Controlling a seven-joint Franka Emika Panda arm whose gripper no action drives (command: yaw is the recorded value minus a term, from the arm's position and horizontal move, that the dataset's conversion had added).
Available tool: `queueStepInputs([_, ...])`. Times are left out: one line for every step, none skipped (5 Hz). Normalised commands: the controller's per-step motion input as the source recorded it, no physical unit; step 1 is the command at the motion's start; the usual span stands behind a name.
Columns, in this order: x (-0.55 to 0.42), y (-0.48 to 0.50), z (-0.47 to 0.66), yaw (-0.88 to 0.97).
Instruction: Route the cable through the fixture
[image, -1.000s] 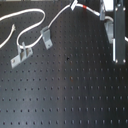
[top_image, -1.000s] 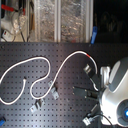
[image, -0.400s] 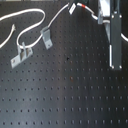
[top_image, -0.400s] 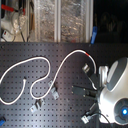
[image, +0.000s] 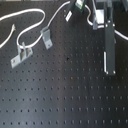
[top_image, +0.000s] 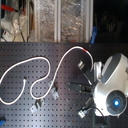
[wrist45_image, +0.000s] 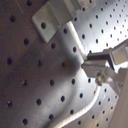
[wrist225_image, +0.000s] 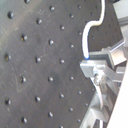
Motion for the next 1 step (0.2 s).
queueStepInputs([-0.035, 0.033, 0.0, -0.07])
